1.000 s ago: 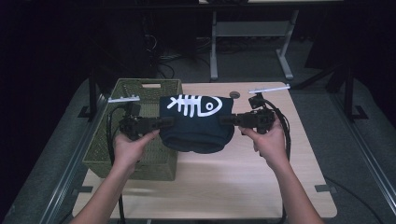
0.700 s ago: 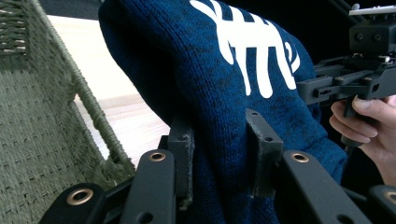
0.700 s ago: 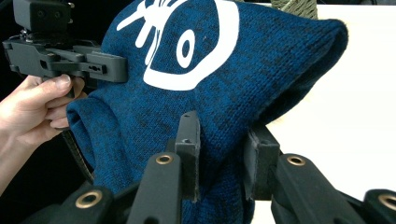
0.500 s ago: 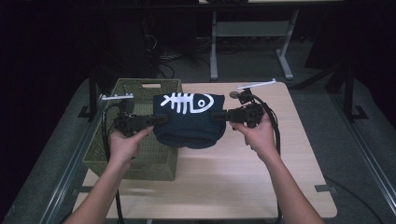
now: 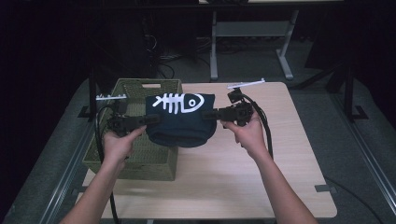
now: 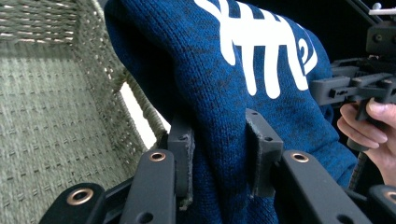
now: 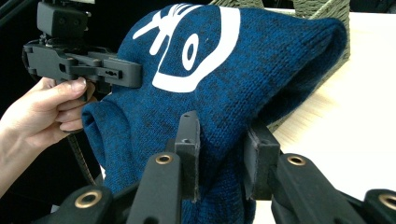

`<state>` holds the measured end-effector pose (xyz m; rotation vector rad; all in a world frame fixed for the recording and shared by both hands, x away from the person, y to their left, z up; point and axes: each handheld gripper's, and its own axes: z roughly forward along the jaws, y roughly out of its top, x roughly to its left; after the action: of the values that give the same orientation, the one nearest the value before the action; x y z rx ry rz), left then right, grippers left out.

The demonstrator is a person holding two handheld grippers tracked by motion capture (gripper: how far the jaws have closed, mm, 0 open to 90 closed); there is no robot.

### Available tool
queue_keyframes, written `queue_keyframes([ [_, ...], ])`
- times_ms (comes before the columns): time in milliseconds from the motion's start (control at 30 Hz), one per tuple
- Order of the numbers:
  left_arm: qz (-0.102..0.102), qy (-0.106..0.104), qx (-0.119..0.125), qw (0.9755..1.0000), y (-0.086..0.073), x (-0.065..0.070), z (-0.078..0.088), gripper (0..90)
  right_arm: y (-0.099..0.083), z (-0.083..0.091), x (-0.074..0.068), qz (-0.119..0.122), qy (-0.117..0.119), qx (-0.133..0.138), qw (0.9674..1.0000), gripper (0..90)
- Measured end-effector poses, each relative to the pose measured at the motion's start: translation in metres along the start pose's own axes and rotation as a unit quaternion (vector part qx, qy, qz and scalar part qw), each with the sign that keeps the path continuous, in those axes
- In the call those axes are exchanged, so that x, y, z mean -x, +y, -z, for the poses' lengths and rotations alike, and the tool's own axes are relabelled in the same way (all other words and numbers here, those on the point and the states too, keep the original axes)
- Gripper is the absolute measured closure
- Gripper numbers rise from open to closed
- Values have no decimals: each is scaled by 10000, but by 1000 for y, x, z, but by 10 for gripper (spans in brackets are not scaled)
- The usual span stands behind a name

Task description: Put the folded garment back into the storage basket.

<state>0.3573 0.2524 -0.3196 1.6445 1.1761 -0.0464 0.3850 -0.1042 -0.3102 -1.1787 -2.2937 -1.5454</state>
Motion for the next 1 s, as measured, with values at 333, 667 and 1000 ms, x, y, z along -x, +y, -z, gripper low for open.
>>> queue_keyframes([
  [333, -22, 57, 70, 10000, 3, -3, 10, 678, 3, -5, -10, 62, 101, 97, 9999, 709],
  [667, 11, 162, 147, 9998, 3, -14, 25, 679, 12, -19, -19, 118, 172, 98, 9997, 709],
  [1000, 166, 291, 267, 9991, 1, -28, 41, 679, 18, -39, -30, 97, 229, 89, 9997, 710],
])
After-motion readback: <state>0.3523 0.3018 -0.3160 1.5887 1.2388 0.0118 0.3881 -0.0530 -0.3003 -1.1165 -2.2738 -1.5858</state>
